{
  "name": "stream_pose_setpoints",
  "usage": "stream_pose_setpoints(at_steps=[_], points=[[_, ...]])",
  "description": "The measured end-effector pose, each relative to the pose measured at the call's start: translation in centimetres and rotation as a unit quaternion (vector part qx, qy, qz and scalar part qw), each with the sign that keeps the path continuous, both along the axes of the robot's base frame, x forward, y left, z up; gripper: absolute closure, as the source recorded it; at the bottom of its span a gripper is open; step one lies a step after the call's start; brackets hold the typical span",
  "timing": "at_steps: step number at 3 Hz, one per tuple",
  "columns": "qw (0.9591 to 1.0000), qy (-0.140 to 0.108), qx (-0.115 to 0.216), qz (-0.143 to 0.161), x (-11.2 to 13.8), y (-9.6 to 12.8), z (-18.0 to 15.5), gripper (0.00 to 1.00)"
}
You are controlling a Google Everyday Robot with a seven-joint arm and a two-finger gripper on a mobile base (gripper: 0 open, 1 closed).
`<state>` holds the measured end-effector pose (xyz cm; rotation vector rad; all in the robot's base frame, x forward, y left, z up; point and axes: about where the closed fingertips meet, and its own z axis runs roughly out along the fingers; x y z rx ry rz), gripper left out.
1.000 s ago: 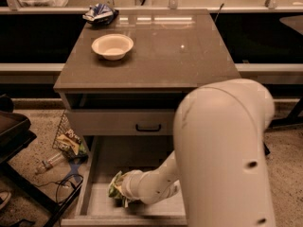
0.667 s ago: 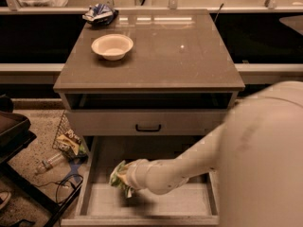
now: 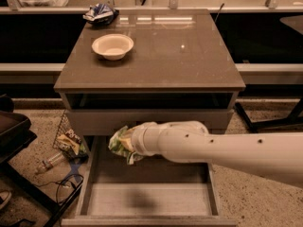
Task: Pick green jalapeno chip bag from middle drawer and place on counter
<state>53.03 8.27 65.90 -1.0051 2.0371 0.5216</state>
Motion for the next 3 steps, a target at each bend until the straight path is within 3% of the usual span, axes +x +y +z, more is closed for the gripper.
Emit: stream_pose_setpoints(at_steps=[1,3], points=[[0.9997,0.018,-0.008,-0.017,0.46,-5.02,4.72,1.0],[0.9998,0.012,-0.008,-0.015,0.61,-4.7,5.33,1.0]])
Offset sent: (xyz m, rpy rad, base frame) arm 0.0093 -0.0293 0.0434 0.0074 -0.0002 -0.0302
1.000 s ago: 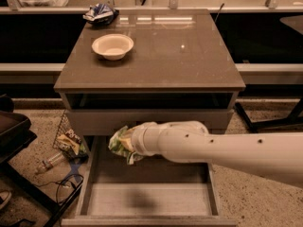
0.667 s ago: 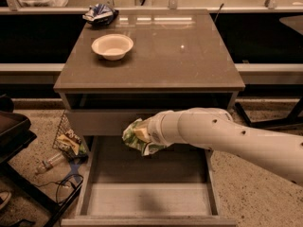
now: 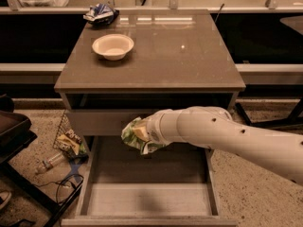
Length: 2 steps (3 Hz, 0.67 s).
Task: Pick green jalapeno chip bag from middle drawer and place on counter
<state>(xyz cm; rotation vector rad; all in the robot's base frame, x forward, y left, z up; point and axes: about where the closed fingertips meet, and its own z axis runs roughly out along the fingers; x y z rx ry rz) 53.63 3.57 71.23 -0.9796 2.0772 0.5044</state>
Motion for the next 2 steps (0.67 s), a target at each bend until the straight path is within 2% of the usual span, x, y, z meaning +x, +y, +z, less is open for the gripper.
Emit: stream_pose_setpoints(at_steps=[1,2], points=[[0.9996,-0.024,-0.003,-0.017,0.6,-1.8,4.9,1.0],[0.9978,-0.048,-0.016,-0.042,1.9,-5.0,11.8,1.0]])
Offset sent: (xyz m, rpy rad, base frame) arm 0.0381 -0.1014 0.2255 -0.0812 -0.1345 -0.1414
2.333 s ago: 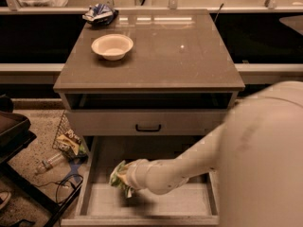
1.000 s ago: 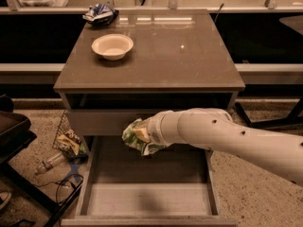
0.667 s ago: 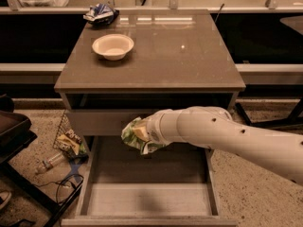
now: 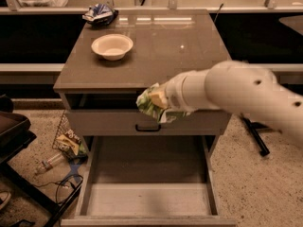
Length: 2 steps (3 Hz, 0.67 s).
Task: Pick green jalapeno chip bag from middle drawer and place on counter
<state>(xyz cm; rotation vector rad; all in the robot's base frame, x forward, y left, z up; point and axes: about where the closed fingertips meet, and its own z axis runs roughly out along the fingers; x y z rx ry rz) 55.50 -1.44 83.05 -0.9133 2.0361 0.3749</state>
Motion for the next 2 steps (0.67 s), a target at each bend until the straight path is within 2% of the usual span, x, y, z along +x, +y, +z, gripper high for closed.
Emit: stream_pose_setpoints(at_steps=[1,2], points=[[0.9993,-0.017,-0.025,-0.022,2.0,-2.9,7.3,1.0],[0.9975,-0.034,-0.043,-0.044,6.2,-5.7,11.7,1.0]])
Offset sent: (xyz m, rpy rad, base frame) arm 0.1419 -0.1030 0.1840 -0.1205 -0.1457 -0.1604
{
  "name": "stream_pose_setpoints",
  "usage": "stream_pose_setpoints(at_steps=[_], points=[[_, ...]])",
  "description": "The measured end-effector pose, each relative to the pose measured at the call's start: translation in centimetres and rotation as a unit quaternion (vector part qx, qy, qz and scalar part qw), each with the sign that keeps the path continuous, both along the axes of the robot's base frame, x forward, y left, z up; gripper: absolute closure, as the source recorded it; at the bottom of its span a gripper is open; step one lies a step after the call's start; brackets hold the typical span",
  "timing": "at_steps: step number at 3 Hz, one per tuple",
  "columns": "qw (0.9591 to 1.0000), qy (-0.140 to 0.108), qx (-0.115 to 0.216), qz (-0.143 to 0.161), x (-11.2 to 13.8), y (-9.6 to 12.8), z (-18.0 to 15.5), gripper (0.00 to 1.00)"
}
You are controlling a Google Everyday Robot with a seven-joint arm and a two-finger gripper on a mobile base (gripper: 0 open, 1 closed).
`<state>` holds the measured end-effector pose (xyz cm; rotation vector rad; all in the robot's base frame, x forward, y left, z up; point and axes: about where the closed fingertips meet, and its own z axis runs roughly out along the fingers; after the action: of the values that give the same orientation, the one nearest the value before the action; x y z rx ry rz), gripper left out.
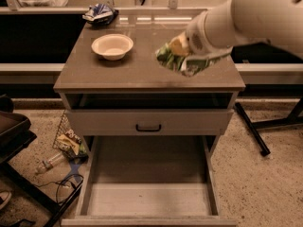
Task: Pick green jalapeno chip bag from middle drawer and place on counter
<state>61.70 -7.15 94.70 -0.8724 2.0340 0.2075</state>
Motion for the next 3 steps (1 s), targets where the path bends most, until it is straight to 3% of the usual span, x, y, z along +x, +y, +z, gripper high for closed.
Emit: stream_pose_setpoints(at_steps=[1,2,3], points=[[0.9987,-0.044,-0.022,-0.016,8.6,-3.4,2.0,1.0],[0.9936,-0.105,-0.023,-0.034,14.7,-5.9,2.7,1.0],[0.9881,-0.134,-0.007,-0.074,17.3,-9.8,0.5,1.0]])
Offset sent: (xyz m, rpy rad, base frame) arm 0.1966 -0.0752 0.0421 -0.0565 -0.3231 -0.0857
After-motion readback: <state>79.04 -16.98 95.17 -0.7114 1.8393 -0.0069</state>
